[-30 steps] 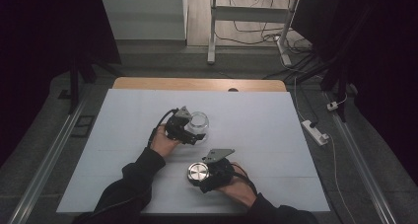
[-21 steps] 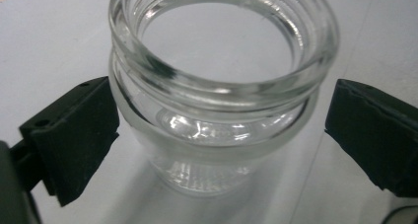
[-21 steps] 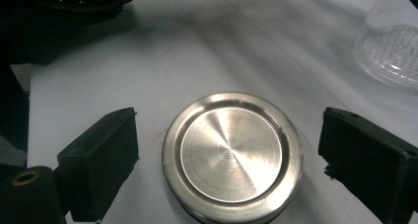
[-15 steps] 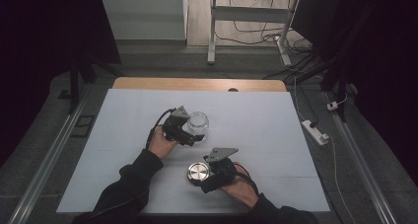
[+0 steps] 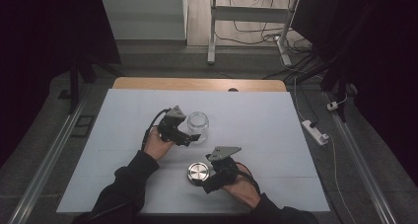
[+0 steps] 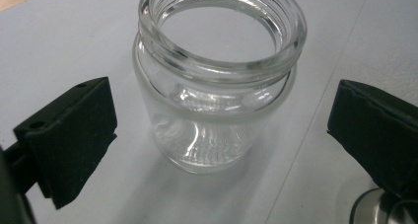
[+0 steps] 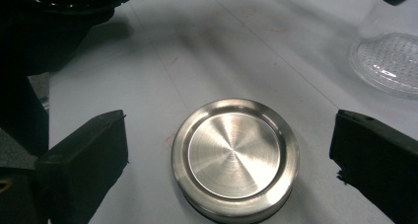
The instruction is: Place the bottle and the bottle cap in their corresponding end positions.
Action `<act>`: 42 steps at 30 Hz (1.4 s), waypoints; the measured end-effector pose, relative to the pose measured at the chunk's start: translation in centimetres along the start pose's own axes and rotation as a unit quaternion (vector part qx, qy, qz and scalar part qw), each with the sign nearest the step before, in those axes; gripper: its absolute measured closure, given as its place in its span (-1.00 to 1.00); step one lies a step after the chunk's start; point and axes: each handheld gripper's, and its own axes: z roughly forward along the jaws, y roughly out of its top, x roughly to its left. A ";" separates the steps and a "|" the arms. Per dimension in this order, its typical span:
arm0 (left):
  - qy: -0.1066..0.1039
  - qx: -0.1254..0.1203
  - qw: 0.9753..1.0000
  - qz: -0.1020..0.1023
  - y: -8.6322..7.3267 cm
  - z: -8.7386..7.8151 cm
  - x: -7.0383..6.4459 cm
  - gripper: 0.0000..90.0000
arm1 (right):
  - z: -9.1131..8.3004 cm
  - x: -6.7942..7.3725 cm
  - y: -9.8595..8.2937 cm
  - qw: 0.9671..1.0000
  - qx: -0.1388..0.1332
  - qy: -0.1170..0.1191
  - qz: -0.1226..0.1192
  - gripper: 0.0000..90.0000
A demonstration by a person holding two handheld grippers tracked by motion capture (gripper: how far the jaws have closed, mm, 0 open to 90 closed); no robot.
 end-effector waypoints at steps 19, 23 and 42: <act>-0.012 -0.008 1.000 0.004 -0.7 -2.5 -0.9 -1.00 | -1.2 -0.5 0.2 1.000 -0.018 -0.010 0.005 -1.00; -0.018 -0.010 1.000 0.003 -0.9 -2.9 -1.1 -1.00 | -1.4 -0.6 0.2 1.000 -0.019 -0.015 0.003 -1.00; -0.023 -0.015 1.000 0.013 -1.8 -4.6 -3.4 -1.00 | -3.0 -1.1 -0.1 0.999 -0.024 -0.034 -0.001 -1.00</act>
